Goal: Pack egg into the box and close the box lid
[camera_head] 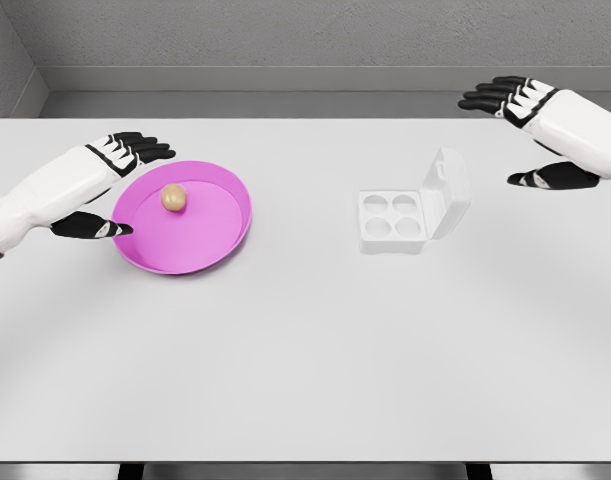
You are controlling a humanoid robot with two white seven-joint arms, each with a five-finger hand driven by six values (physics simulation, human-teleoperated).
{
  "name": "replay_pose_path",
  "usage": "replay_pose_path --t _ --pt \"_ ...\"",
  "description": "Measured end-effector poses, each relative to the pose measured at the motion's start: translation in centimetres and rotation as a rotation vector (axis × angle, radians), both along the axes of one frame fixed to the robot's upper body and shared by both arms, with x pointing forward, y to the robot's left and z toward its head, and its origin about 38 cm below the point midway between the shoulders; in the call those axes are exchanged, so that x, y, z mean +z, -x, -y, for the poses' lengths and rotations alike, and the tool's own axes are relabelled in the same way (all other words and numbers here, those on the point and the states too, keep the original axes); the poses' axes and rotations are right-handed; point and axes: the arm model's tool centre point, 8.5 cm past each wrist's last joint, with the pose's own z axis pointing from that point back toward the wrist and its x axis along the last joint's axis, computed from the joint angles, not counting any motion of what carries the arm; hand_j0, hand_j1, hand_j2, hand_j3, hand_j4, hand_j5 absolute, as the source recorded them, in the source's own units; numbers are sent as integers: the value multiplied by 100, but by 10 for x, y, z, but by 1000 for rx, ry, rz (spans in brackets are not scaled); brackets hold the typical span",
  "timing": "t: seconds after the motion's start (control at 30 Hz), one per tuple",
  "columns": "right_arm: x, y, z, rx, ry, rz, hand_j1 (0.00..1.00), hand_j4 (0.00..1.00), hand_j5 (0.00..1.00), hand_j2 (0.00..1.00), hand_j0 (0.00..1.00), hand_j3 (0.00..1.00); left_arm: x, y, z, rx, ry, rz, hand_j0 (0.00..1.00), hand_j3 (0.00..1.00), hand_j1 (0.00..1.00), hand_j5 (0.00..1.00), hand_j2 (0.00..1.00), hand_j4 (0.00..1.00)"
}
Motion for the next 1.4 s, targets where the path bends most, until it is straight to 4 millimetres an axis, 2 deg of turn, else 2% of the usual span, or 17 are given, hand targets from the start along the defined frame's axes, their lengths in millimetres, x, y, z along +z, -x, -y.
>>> replay_pose_path --t 0.1,0.17,0.3,0.37,0.4,0.5,0.6,0.73,0.77,0.83,0.87,0.97,1.13,1.2,1.27,1.4 --pt "2 1 4 -5 15 0 100 100 100 100 100 100 -1 0 1 3 -26 6 100 100 100 100 100 100" --pt "4 1 5 -8 19 4 100 100 100 100 100 100 8 -5 0 20 -89 48 100 100 100 100 100 100" --pt "6 3 12 -18 44 -2 100 100 100 100 100 100 44 -25 2 34 -196 132 100 100 100 100 100 100" --pt "4 6 18 -28 69 -16 100 100 100 100 100 100 67 -44 7 31 -251 158 100 100 100 100 100 100" --pt "6 6 21 -32 78 -13 100 100 100 100 100 100 89 -59 12 34 -299 197 100 100 100 100 100 100" --pt "6 6 24 -40 91 -20 100 100 100 100 100 100 67 -85 20 39 -451 122 100 100 100 100 100 100" --pt "5 6 30 -53 106 -29 100 100 100 100 100 100 69 -108 34 15 -559 95 100 100 100 100 100 100" --pt "-1 6 38 -70 146 -64 100 100 100 100 100 100 45 -129 50 -13 -645 8 100 100 100 100 100 100" --pt "-2 5 38 -68 170 -85 100 100 100 100 100 100 35 -132 52 -16 -667 -27 100 100 100 100 100 100" --pt "-1 3 35 -67 208 -111 100 100 100 100 100 100 31 -141 56 -13 -702 -62 100 100 100 100 100 100" --pt "-4 3 34 -66 219 -125 100 100 100 100 100 100 23 -144 57 -13 -716 -91 100 100 100 100 100 100" --pt "-10 1 31 -75 235 -161 100 100 100 100 100 100 1 -147 62 -25 -726 -154 97 97 97 97 97 97" --pt "-23 -5 33 -117 234 -223 100 100 100 100 100 100 -4 -146 74 -69 -630 -202 95 95 95 95 95 95" --pt "-29 -9 37 -138 225 -242 100 100 100 100 100 100 -3 -145 76 -83 -579 -216 99 99 99 99 99 99" --pt "-33 -11 43 -156 224 -261 100 100 100 100 100 100 -3 -144 75 -87 -550 -226 98 98 98 98 98 98" --pt "-39 -13 49 -179 225 -285 100 100 100 100 100 100 -12 -142 73 -86 -593 -239 98 98 98 98 98 98"
